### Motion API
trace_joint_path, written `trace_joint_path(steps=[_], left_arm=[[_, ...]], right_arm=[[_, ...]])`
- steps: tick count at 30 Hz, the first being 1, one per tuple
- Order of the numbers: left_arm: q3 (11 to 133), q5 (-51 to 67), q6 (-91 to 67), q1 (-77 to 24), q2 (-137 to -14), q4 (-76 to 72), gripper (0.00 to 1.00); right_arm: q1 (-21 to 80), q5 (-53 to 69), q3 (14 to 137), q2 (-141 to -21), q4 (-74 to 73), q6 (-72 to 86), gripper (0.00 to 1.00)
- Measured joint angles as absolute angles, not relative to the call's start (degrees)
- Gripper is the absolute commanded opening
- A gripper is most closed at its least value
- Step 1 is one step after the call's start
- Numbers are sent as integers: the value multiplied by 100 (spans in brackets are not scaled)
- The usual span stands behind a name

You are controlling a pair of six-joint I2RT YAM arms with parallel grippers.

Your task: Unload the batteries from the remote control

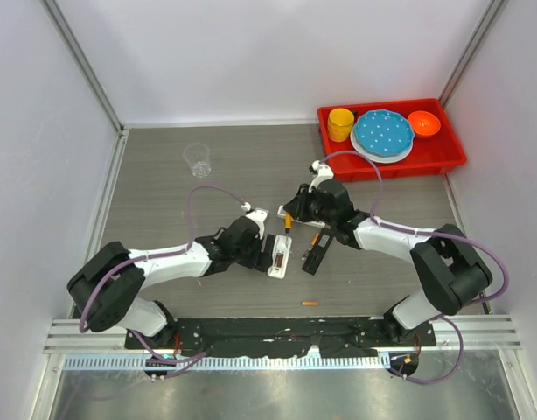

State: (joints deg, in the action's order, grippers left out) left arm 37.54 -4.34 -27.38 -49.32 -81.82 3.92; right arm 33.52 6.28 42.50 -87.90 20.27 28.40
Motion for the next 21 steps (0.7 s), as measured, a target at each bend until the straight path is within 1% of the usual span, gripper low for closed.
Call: trace_joint_path(steps=[7,16,20,21], left_arm=[[3524,54,-3009,-4923,-8329,-349,71],[3494,749,-3374,-4921,-8766,-1404,68],[3487,919,-3465,-4921,-8886,-1640,61],[3483,932,-3476,-4921,-8899,-1660,56]], right_arm=[[3323,397,4141,-8348,1678,2602,1],[3315,502,3889,-7769,1581,2644,1],[3315,637,3754,-7723,1623,2777,1],[3315,666,3732,-7723,1627,2812,1]])
